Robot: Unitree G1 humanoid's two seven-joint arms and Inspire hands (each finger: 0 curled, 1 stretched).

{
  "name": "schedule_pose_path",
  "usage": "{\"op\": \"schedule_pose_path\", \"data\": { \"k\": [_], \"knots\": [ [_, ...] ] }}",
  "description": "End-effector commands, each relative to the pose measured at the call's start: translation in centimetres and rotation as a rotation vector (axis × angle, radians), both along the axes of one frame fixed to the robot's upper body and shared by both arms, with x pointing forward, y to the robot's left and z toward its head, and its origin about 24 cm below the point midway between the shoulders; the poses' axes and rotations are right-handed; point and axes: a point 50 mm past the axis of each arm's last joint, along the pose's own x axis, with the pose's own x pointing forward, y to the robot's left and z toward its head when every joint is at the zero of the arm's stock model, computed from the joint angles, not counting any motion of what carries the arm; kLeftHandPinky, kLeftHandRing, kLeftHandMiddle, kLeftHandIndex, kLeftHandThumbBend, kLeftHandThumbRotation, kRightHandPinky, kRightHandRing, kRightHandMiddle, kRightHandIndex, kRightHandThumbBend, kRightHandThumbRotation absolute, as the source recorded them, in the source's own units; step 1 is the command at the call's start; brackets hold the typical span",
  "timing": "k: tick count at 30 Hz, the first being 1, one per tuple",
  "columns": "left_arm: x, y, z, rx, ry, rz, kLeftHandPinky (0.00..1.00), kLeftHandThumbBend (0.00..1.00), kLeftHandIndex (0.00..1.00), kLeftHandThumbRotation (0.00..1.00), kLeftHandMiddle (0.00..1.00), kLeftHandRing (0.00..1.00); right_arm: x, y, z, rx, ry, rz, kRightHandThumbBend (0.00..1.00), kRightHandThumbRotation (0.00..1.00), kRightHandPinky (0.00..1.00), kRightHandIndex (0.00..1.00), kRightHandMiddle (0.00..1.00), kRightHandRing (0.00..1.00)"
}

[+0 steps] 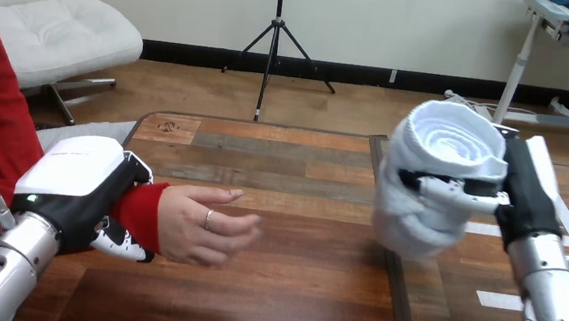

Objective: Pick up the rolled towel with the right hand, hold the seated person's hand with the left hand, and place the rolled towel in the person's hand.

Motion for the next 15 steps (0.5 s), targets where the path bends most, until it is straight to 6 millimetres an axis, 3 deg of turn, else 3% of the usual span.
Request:
{"op": "schedule_pose_path", "data": {
  "k": [1,15],
  "knots": [
    [2.1,-1.5,4.1,-0.038,-0.188,-0.065,0.25,0.70,0.35,0.00,0.36,0.31,2.2,2.2,4.7,0.018,-0.174,0.039,0.78,0.00,0.36,0.43,0.44,0.41],
    [2.6,-2.1,4.7,-0.068,-0.217,-0.087,0.25,0.71,0.35,0.00,0.35,0.30,2.6,4.7,4.9,0.045,-0.167,0.068,0.79,0.00,0.33,0.43,0.42,0.37]
  ]
}}
